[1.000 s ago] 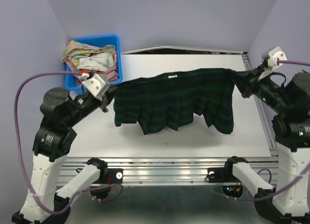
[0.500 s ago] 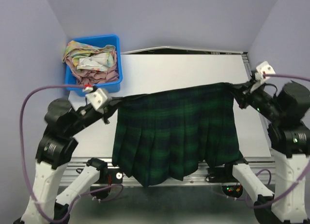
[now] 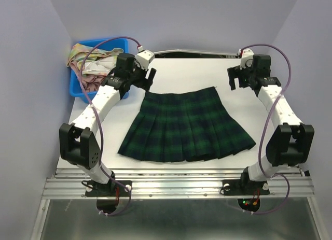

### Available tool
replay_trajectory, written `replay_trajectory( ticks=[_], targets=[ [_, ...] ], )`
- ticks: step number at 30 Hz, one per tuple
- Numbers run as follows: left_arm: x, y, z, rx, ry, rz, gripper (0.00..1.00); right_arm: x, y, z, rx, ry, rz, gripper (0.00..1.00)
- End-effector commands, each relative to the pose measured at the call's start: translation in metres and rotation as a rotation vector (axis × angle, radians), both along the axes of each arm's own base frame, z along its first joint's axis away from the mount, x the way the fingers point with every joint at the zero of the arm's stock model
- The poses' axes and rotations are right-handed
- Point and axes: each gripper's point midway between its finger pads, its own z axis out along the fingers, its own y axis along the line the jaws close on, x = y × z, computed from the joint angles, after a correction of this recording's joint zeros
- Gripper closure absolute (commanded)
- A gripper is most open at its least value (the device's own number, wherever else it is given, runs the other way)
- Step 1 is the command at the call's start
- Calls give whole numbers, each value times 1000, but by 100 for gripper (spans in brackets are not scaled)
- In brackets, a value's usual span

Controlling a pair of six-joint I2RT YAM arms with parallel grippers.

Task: Fold and stack the skirts
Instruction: Flatten the skirt out

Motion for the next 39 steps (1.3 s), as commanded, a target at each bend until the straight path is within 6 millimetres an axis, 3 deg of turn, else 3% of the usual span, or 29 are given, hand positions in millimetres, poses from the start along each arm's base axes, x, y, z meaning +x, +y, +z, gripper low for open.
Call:
replay_trajectory(
  ticks=[1,3,4,6,9,10,16,18,21,24,27,28,29,30,33,38,39],
  targets=[
    [4,20,70,-16,-160,96,2,24,-19,59,-53,-124,-54,0],
    [-9,24,76,-16,-178,85,2,10,-2,49,-6,-43,34,0],
    [-16,25,61,-2,-149,72,2,3,8,45,11,-22,97,0],
    [-28,27,51,4,-134,60,3,-11,19,30,44,50,154,1],
    [-54,28,24,20,-76,7,10,-43,35,-12,92,217,251,8],
    [-63,29,3,38,-19,-5,16,-52,39,-32,111,279,277,9],
    [-106,27,-65,99,196,-107,33,-100,43,-106,96,562,380,21],
    [-118,22,-83,128,264,-140,40,-114,35,-131,39,627,382,23],
    [-136,16,-129,209,416,-180,50,-129,20,-159,-53,698,365,28],
    [-145,5,-160,248,511,-216,52,-147,10,-182,-116,782,361,30],
    [-141,0,-181,268,569,-200,57,-165,6,-200,-196,850,371,30],
    [-140,-1,-198,283,620,-198,59,-171,10,-205,-228,867,392,32],
    [-129,-6,-198,282,611,-189,61,-185,8,-214,-265,908,396,33],
    [-124,-7,-215,305,650,-180,62,-190,10,-218,-284,917,409,34],
    [-90,-20,-217,313,624,-166,66,-216,21,-226,-328,977,462,34],
    [-10,-48,-242,357,580,-138,66,-250,45,-219,-288,1058,534,34],
    [-1,-51,-264,379,606,-133,66,-254,51,-216,-280,1061,546,34]
  ],
)
